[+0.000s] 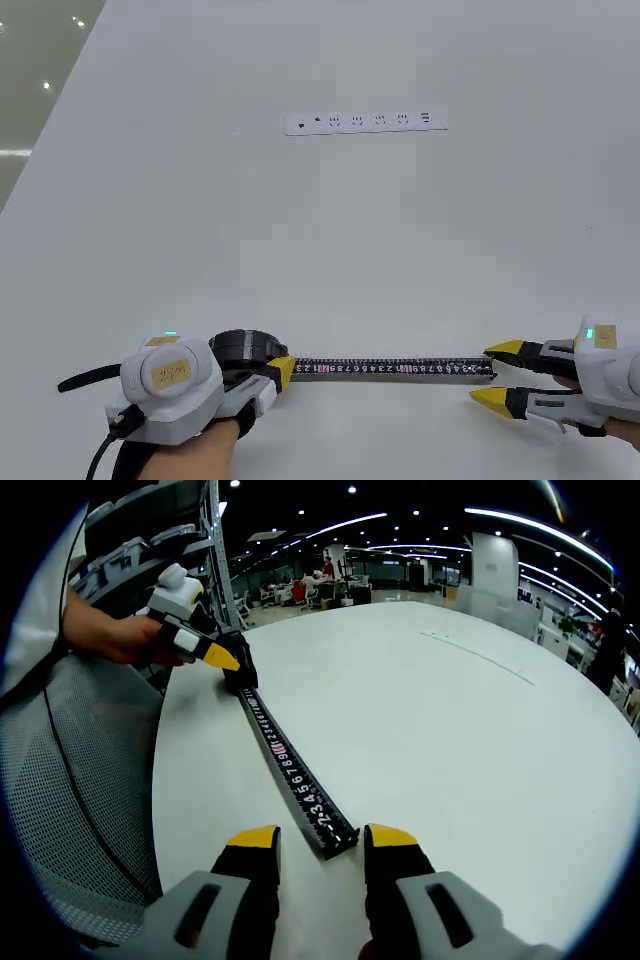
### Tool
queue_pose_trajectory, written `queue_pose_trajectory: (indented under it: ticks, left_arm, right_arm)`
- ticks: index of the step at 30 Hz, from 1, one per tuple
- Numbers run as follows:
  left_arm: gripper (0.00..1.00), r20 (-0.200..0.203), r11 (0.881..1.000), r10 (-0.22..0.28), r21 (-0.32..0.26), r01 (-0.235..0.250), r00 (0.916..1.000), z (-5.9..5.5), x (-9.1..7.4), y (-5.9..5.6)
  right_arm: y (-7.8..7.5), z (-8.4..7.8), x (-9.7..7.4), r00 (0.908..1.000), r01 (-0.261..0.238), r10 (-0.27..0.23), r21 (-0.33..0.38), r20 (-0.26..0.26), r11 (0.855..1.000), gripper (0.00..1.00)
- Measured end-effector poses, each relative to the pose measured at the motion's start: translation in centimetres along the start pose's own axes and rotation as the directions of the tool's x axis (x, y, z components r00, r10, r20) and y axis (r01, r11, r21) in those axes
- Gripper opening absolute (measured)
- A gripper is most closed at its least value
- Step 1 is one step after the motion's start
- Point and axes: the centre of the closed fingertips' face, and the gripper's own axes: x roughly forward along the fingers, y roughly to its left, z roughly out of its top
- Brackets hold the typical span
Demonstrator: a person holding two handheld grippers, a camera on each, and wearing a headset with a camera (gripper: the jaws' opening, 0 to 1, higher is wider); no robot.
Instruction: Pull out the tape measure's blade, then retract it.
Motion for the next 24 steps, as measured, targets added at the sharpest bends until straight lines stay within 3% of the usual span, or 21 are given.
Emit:
queue_pose_trajectory:
  ticks: [2, 10, 18, 22, 24]
  left_arm:
    - [0.61, -0.001, 1.000, -0.001, 0.000, 0.001, 1.0000, -0.01, 0.01, 0.01]
    - [0.61, 0.000, 1.000, -0.001, 0.002, 0.001, 1.0000, 0.02, -0.01, 0.00]
    - [0.61, 0.001, 1.000, 0.001, 0.003, -0.001, 1.0000, -0.02, 0.00, 0.04]
    - [0.61, 0.024, 0.999, 0.017, 0.043, -0.018, 0.9996, 0.13, -0.21, 0.00]
    - [0.60, 0.029, 0.999, 0.021, 0.035, -0.022, 0.9994, 0.18, -0.34, -0.01]
  right_arm:
    - [0.18, -0.11, 0.13, 0.9997, -0.020, 0.020, -0.047, -0.013, 0.999, 0.30]
    - [-0.15, -0.25, 0.29, 0.9986, -0.043, 0.039, -0.117, -0.035, 0.992, 0.24]
    - [-0.33, 0.12, 0.28, 0.9988, -0.046, 0.044, -0.124, -0.023, 0.991, 0.15]
    - [-0.42, 0.07, 0.30, 0.9991, -0.041, 0.040, -0.113, -0.014, 0.993, 0.15]
    - [-0.43, 0.07, 0.31, 0.9992, -0.039, 0.038, -0.114, -0.015, 0.993, 0.15]
